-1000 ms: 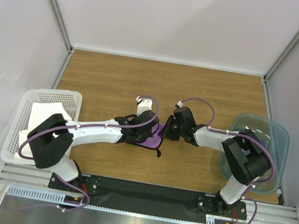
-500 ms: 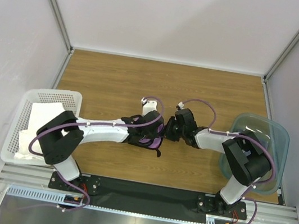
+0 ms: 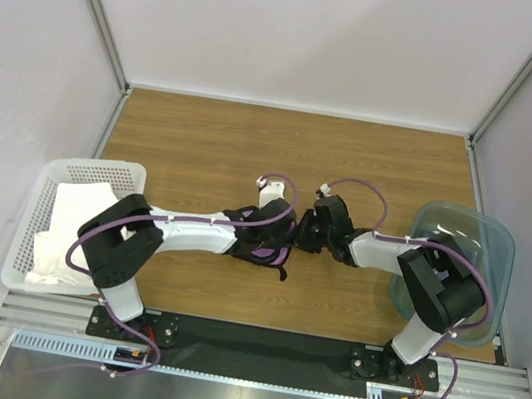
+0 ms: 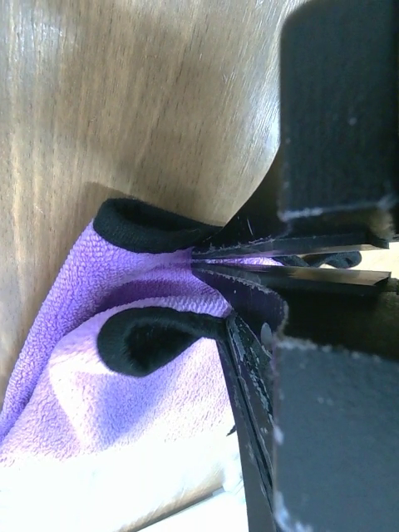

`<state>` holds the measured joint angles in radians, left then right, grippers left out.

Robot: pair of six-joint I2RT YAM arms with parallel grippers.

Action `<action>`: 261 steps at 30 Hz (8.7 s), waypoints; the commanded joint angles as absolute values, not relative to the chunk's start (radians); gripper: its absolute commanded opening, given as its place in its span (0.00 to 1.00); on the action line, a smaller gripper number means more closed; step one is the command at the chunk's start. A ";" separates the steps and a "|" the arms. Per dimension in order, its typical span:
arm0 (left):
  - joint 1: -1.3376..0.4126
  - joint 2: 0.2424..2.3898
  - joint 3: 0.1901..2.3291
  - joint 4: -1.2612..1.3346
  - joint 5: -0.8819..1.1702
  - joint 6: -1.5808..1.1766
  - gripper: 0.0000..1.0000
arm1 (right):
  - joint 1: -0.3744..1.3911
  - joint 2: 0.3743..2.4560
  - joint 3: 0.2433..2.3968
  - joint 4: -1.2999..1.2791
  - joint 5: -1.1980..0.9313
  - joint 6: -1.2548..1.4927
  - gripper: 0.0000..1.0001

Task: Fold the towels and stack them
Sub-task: Fold the towel, then neatly place the folded towel into the bin

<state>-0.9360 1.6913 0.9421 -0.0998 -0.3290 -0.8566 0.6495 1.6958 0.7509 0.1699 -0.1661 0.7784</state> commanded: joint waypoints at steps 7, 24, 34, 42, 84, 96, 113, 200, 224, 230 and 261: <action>-0.945 1.721 0.980 -0.066 -0.341 -0.897 0.00 | 0.646 1.556 0.762 0.052 -0.104 0.736 0.17; -0.945 1.715 0.986 -0.035 -0.341 -0.879 0.00 | 0.647 1.558 0.707 0.064 -0.104 0.742 0.17; -0.945 1.724 0.996 -0.028 -0.328 -0.870 0.00 | 0.650 1.614 0.707 0.107 -0.130 0.752 0.15; -0.945 1.746 1.012 -0.023 -0.304 -0.864 0.00 | 0.650 1.617 0.709 0.106 -0.129 0.749 0.15; -0.586 1.304 0.822 -0.219 -0.212 -0.658 0.80 | 0.681 1.459 0.902 -0.199 -0.040 0.738 0.52; -0.543 1.359 0.651 -0.003 -0.034 -0.626 0.73 | 0.709 1.526 0.793 -0.011 -0.060 0.784 0.67; -0.543 1.535 0.655 0.087 -0.025 -0.615 0.42 | 0.716 1.640 0.782 0.048 -0.034 0.788 0.48; -0.546 1.081 0.769 -0.233 -0.184 -0.563 0.88 | 0.008 1.069 1.289 -1.034 0.287 -0.084 0.00; -0.546 1.115 0.765 -0.229 -0.216 -0.554 0.89 | -0.156 1.011 0.967 -0.700 0.198 -0.163 0.00; -0.546 1.121 0.770 -0.233 -0.233 -0.551 0.89 | -0.199 0.982 0.874 -0.603 0.167 -0.170 0.00; -0.548 1.085 0.738 -0.233 -0.262 -0.554 0.90 | -0.210 1.238 0.988 -0.563 0.237 0.150 0.94</action>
